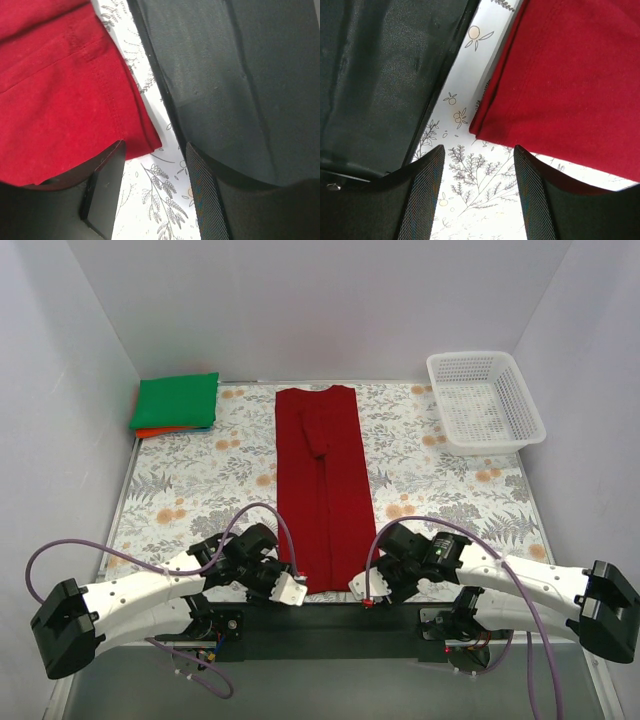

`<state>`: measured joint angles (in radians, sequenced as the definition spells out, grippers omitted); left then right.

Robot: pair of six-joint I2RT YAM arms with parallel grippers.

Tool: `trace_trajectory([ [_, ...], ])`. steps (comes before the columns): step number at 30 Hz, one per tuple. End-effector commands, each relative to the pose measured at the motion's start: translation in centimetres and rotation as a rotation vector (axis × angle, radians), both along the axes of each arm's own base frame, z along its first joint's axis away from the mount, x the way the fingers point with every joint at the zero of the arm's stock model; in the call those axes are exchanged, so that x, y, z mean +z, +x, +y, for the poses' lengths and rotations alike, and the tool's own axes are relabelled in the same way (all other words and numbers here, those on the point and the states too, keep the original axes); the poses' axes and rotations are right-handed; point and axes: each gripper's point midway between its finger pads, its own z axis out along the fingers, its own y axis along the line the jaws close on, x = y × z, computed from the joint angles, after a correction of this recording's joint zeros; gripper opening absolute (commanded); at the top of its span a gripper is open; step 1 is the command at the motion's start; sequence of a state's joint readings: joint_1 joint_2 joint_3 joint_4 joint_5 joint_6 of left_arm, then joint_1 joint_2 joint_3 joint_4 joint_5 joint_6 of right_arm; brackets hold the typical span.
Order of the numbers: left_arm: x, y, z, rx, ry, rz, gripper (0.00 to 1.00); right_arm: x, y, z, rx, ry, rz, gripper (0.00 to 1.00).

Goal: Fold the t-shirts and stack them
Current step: Fold the tshirt

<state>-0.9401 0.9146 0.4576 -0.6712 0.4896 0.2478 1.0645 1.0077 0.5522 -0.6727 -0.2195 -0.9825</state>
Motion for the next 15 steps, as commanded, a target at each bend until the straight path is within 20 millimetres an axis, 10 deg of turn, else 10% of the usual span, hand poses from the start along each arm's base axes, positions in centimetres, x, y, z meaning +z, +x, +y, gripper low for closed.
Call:
trace_trajectory([
  [1,-0.3,0.5,-1.1,-0.039,-0.04,-0.053,0.5,0.1,0.5,1.3,0.072,0.055,-0.074,0.62],
  [15,-1.7,0.5,-1.3,-0.033,-0.022,-0.053,0.49,-3.0,-0.5,0.0,0.093,-0.003,-0.042,0.49],
])
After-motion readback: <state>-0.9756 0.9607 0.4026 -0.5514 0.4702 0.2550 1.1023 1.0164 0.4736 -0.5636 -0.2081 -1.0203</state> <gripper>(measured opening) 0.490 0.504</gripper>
